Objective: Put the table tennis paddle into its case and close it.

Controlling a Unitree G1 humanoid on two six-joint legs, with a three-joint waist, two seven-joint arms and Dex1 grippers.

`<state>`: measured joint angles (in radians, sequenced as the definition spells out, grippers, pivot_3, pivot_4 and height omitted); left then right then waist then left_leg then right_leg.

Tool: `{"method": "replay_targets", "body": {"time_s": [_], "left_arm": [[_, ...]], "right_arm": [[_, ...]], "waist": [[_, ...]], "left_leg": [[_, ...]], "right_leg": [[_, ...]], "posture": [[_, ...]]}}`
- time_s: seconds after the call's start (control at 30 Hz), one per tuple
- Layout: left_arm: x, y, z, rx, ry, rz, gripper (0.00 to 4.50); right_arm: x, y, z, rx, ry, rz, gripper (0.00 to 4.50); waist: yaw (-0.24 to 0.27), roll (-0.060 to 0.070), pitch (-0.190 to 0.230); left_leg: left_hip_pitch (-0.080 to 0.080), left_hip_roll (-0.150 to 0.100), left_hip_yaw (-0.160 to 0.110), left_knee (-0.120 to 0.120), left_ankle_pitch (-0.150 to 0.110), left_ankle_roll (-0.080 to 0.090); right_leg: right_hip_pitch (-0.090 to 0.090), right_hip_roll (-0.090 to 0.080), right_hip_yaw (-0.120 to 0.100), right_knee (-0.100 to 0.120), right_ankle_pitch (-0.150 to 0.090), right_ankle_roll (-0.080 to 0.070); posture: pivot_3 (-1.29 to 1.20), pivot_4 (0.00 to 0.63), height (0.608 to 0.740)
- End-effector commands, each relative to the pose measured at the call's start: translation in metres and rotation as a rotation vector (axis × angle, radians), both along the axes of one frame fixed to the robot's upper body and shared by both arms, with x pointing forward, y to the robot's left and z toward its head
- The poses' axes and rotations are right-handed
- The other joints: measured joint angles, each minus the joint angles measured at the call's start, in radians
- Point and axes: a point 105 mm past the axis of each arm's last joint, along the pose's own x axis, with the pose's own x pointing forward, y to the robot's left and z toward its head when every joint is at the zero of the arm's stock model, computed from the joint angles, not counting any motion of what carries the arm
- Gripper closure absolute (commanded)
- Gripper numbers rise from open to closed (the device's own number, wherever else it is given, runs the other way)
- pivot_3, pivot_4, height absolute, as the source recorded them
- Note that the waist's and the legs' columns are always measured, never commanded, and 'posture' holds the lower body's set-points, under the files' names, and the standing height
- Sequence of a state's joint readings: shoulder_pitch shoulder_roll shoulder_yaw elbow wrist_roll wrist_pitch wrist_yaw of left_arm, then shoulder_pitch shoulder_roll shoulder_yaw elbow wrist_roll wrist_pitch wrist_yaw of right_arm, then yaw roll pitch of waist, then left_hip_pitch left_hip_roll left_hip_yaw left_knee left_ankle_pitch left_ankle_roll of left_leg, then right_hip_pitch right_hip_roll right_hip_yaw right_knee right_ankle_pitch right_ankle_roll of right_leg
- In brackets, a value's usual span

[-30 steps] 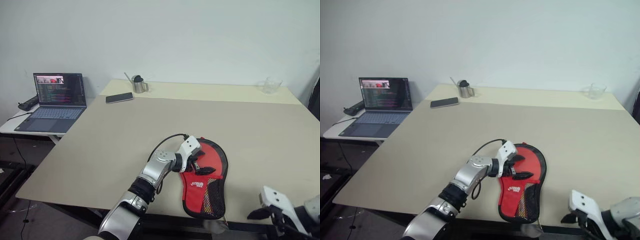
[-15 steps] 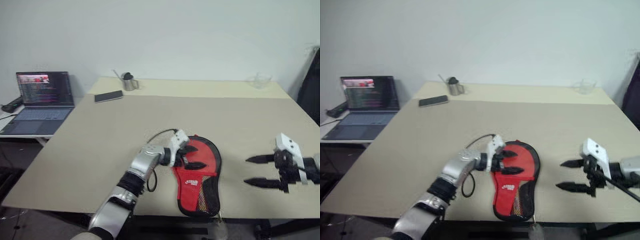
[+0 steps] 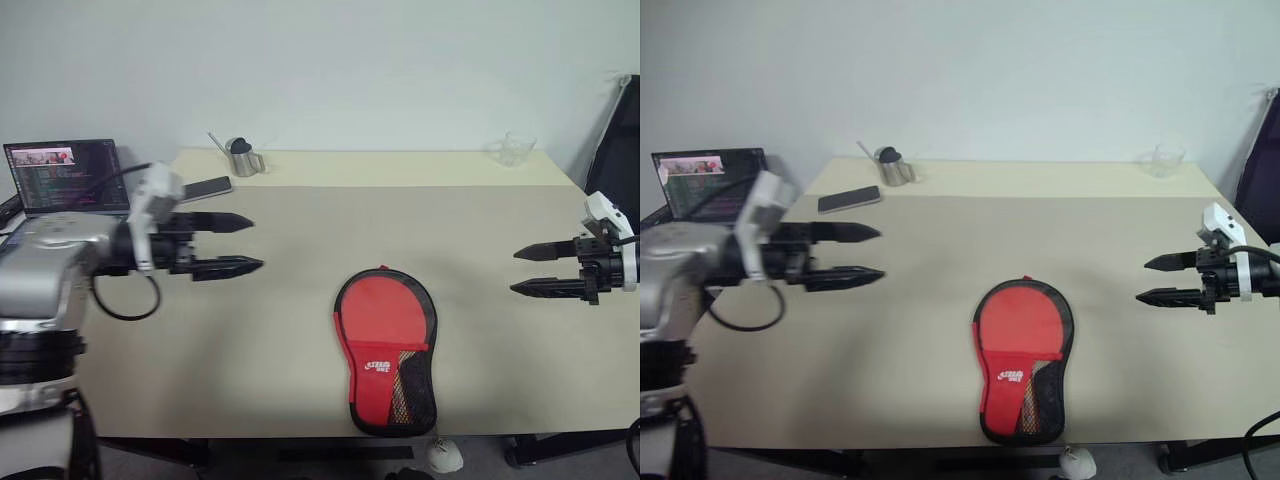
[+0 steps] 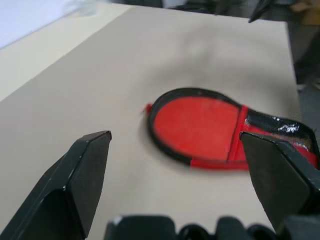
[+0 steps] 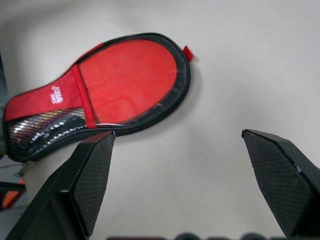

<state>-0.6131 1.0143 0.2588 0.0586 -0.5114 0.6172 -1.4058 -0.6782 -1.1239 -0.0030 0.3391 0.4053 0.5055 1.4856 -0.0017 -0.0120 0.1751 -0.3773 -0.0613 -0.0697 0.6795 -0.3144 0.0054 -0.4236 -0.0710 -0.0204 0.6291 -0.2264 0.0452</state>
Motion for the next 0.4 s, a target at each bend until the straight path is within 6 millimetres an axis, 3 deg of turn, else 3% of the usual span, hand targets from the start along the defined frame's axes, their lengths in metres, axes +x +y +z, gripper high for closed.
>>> {"method": "replay_targets", "body": {"time_s": [0.03,0.13,0.4], "left_arm": [[-0.01,0.026,0.022,0.021,-0.082,0.071,0.0],[-0.017,0.047,0.025,0.024,-0.068,0.141,0.0],[-0.034,0.082,0.001,0.05,0.009,0.299,0.0]], "right_arm": [[-0.002,0.005,0.017,-0.021,-0.063,0.05,0.02],[-0.004,0.003,0.026,-0.012,-0.076,0.051,0.02],[-0.014,0.001,0.031,0.054,-0.083,0.032,0.02]], "waist": [[0.003,0.0,0.0],[0.002,0.001,0.001],[-0.001,0.004,0.002]], "left_leg": [[0.0,0.0,0.0,0.0,0.0,0.0],[0.0,0.0,0.0,0.0,0.0,0.0],[-0.002,0.001,0.001,0.0,0.0,0.0]], "right_leg": [[0.0,0.0,0.0,0.0,0.0,0.0],[0.0,0.0,0.0,0.001,0.0,0.0],[-0.003,0.0,0.001,0.002,0.0,0.0]], "posture": [[0.0,0.15,0.74],[0.0,0.15,0.74],[0.0,0.15,0.74]]}}
